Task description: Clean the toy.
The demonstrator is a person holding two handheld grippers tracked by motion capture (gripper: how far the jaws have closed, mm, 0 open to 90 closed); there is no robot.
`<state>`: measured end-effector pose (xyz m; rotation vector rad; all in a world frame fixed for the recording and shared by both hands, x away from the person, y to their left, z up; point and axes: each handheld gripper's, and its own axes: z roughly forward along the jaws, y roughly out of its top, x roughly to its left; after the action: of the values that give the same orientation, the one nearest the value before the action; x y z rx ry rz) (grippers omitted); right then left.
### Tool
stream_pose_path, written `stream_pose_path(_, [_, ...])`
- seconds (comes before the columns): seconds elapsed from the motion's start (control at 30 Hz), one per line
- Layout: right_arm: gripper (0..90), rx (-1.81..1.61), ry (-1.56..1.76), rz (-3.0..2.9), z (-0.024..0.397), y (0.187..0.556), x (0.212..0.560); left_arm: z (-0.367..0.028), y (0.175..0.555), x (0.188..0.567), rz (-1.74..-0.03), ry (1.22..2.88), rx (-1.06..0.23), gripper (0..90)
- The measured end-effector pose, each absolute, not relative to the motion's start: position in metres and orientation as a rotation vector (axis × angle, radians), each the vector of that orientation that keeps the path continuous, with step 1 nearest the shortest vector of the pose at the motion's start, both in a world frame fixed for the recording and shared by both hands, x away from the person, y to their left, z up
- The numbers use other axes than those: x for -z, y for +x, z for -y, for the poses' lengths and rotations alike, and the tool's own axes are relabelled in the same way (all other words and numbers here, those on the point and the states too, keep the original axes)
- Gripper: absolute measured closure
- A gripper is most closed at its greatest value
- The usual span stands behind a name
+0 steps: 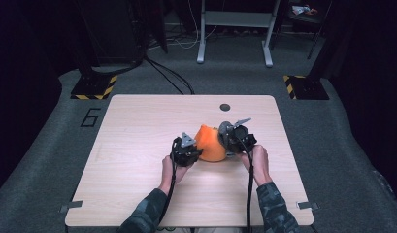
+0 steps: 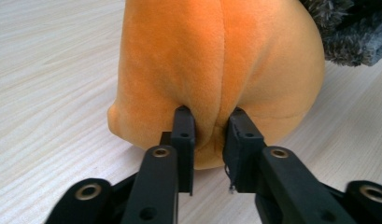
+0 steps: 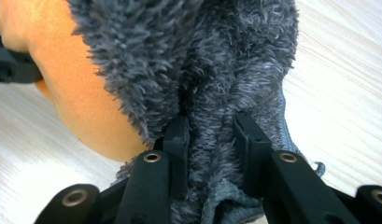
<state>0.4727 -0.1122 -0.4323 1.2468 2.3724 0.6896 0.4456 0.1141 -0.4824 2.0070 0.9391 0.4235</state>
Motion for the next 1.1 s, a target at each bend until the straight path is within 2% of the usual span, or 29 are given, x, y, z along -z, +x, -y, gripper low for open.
stream_pose_path(0.23, [69.3, -0.713, 1.251, -2.368, 0.117, 0.477, 0.434, -0.118, 0.448, 0.481, -0.895, 2.088, -0.469, 47.1])
stream_pose_path(0.37, [69.4, -0.711, 1.254, -2.358, 0.117, 0.479, 0.435, -0.116, 0.452, 0.482, -0.865, 2.115, -0.496, 41.9])
stream_pose_path(0.47, [69.4, -0.705, 1.259, -2.357, 0.116, 0.48, 0.434, -0.11, 0.453, 0.484, -0.86, 2.113, -0.501, 48.0])
stream_pose_path(0.63, [69.3, -0.71, 1.262, -2.335, 0.119, 0.48, 0.435, -0.107, 0.452, 0.485, -0.886, 2.079, -0.502, 72.6])
stream_pose_path(0.7, [69.3, -0.718, 1.269, -2.329, 0.12, 0.479, 0.434, -0.108, 0.451, 0.484, -0.902, 2.058, -0.489, 78.3])
stream_pose_path(1.1, [69.2, -0.785, 1.201, -2.284, 0.114, 0.467, 0.402, -0.109, 0.442, 0.473, -0.941, 2.013, -0.376, 80.3])
